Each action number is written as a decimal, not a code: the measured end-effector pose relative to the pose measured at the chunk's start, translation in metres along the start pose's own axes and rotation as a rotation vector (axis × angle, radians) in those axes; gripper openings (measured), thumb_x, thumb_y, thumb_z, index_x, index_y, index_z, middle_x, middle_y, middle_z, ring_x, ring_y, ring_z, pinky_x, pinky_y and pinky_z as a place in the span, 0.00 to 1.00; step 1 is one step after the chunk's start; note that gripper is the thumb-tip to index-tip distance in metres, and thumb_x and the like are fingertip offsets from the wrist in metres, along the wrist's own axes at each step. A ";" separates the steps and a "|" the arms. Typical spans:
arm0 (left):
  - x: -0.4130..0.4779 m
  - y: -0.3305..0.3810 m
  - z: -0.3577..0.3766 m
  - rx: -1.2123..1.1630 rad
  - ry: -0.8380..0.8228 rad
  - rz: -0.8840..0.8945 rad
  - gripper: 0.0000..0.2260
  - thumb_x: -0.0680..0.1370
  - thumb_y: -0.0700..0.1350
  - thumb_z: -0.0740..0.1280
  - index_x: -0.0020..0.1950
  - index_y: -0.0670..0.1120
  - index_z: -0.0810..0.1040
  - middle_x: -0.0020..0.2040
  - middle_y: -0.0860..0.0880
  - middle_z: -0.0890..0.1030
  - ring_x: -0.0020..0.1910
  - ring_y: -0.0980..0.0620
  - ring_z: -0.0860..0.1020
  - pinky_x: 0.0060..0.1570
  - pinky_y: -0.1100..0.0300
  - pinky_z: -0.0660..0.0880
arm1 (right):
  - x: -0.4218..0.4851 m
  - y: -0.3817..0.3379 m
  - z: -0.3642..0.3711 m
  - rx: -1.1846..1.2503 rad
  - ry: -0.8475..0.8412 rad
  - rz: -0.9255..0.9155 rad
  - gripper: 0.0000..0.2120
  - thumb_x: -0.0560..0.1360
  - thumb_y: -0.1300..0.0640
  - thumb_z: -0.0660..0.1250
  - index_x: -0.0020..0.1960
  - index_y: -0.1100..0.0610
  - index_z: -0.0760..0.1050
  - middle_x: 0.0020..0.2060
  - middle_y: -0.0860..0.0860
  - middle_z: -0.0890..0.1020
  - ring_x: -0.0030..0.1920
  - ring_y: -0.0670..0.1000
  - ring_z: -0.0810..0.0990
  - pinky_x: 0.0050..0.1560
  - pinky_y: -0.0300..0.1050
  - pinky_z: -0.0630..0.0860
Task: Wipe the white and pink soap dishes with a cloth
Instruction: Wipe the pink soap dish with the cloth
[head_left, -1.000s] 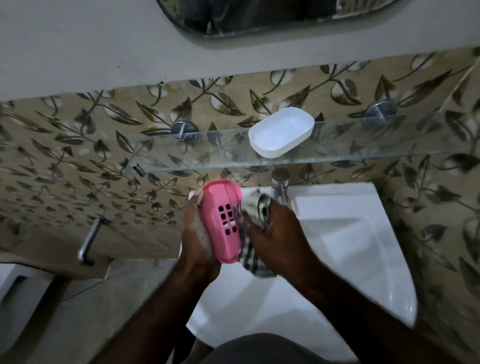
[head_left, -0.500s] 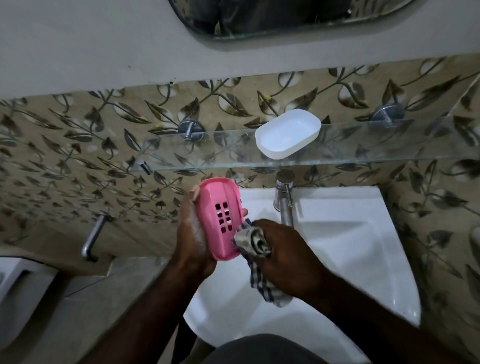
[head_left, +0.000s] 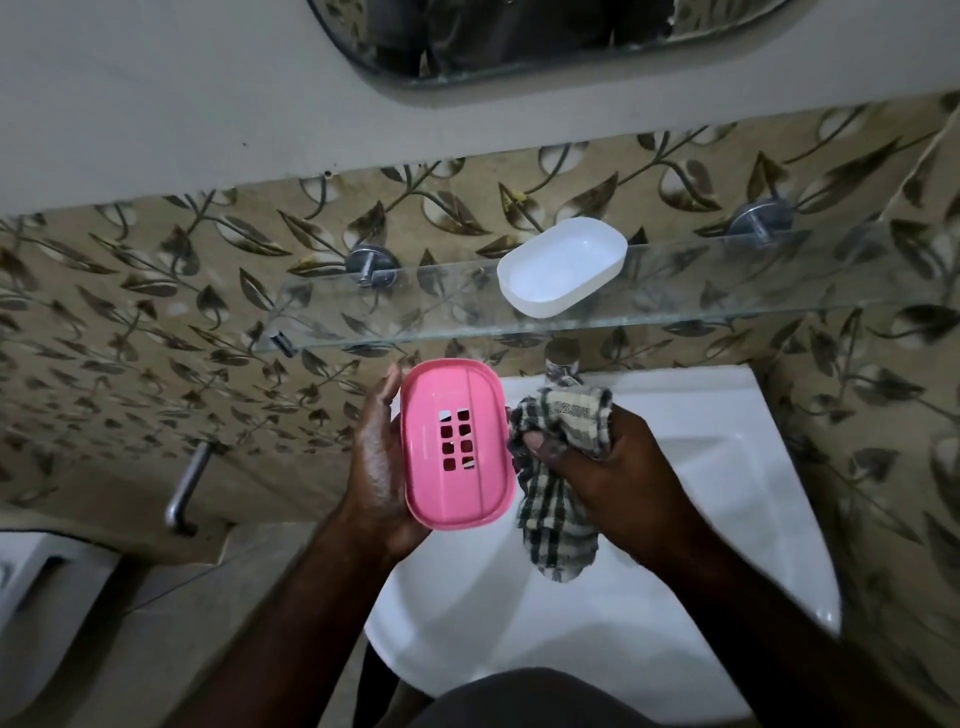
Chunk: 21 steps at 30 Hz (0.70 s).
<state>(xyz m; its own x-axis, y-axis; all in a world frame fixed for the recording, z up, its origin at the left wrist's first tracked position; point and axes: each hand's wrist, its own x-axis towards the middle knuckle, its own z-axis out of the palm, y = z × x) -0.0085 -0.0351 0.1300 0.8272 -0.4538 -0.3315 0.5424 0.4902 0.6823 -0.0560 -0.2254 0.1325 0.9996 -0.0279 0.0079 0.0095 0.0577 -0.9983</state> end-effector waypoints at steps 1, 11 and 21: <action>0.000 -0.001 0.001 0.020 0.008 -0.005 0.31 0.73 0.67 0.59 0.58 0.44 0.83 0.51 0.41 0.84 0.48 0.42 0.82 0.52 0.46 0.79 | 0.003 -0.006 0.000 -0.080 -0.006 -0.040 0.08 0.74 0.63 0.72 0.48 0.51 0.82 0.42 0.44 0.87 0.44 0.44 0.85 0.49 0.41 0.79; -0.002 0.004 0.000 0.149 0.133 0.044 0.32 0.74 0.68 0.56 0.55 0.43 0.85 0.50 0.39 0.84 0.48 0.41 0.82 0.51 0.48 0.78 | -0.018 -0.007 0.022 -0.814 -0.291 -0.306 0.17 0.66 0.59 0.67 0.54 0.48 0.77 0.43 0.47 0.78 0.41 0.55 0.80 0.37 0.46 0.77; -0.002 -0.014 0.004 0.133 0.243 0.090 0.30 0.74 0.67 0.57 0.56 0.44 0.84 0.53 0.39 0.83 0.50 0.41 0.81 0.52 0.46 0.78 | -0.004 -0.001 0.031 -0.735 -0.029 -0.310 0.10 0.67 0.60 0.70 0.49 0.54 0.77 0.42 0.51 0.81 0.43 0.57 0.81 0.41 0.50 0.78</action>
<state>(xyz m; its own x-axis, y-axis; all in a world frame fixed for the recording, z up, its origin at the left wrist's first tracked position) -0.0186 -0.0441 0.1235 0.8906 -0.2136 -0.4014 0.4547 0.4109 0.7902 -0.0596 -0.1940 0.1348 0.9547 0.0921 0.2829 0.2771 -0.6211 -0.7331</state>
